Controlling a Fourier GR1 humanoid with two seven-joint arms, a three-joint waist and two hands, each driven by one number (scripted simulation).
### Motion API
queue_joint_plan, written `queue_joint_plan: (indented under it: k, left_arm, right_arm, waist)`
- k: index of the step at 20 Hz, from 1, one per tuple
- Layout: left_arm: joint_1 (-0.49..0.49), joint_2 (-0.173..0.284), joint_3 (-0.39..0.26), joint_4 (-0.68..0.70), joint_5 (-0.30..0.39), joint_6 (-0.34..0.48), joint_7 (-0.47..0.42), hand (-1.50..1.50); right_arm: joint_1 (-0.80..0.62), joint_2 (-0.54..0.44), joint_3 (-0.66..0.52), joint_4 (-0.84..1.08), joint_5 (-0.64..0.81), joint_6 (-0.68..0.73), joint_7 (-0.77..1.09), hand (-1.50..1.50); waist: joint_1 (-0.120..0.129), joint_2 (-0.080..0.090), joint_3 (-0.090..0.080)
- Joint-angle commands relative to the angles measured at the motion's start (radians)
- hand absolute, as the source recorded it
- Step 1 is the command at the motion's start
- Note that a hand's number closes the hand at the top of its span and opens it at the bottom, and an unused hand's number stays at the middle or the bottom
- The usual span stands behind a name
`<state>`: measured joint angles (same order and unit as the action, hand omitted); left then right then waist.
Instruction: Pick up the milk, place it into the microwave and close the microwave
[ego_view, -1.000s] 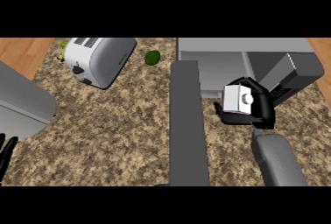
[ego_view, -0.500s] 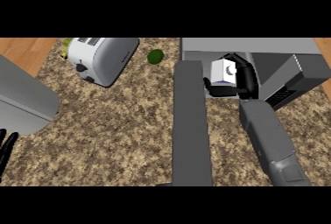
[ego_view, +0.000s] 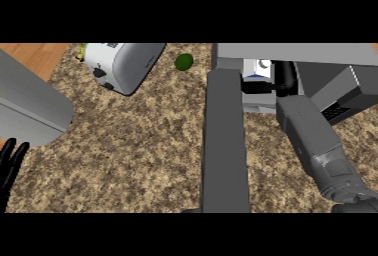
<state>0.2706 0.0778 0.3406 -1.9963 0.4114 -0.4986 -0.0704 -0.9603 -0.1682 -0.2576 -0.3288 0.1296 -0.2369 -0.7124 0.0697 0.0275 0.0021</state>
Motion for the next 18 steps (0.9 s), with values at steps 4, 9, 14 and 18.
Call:
queue_joint_plan:
  k: [4, 9, 14, 18]
  left_arm:
    - [0.003, 0.001, -0.019, -0.024, 0.019, -0.016, 0.016, -1.5]
    - [-0.08, 0.012, -0.018, 0.025, -0.027, 0.006, -0.002, -1.5]
    - [-0.073, -0.002, -0.051, 0.018, -0.071, 0.01, 0.005, -1.5]
    - [-0.098, 0.019, -0.049, -0.009, -0.083, 0.017, 0.018, -1.5]
  right_arm:
    - [-0.075, -0.068, -0.004, 0.118, 0.044, -0.071, -0.006, 1.5]
    - [-0.129, -0.081, -0.07, 0.139, -0.006, -0.142, 0.038, 1.5]
    - [-0.151, -0.09, -0.081, 0.159, 0.009, -0.343, 0.062, 1.5]
    - [-0.151, -0.114, 0.003, 0.203, 0.112, -0.482, 0.065, -1.5]
  waist:
    - [0.044, 0.017, 0.002]
    - [0.052, 0.036, 0.003]
    - [0.067, 0.04, 0.002]
    - [0.093, 0.049, 0.001]
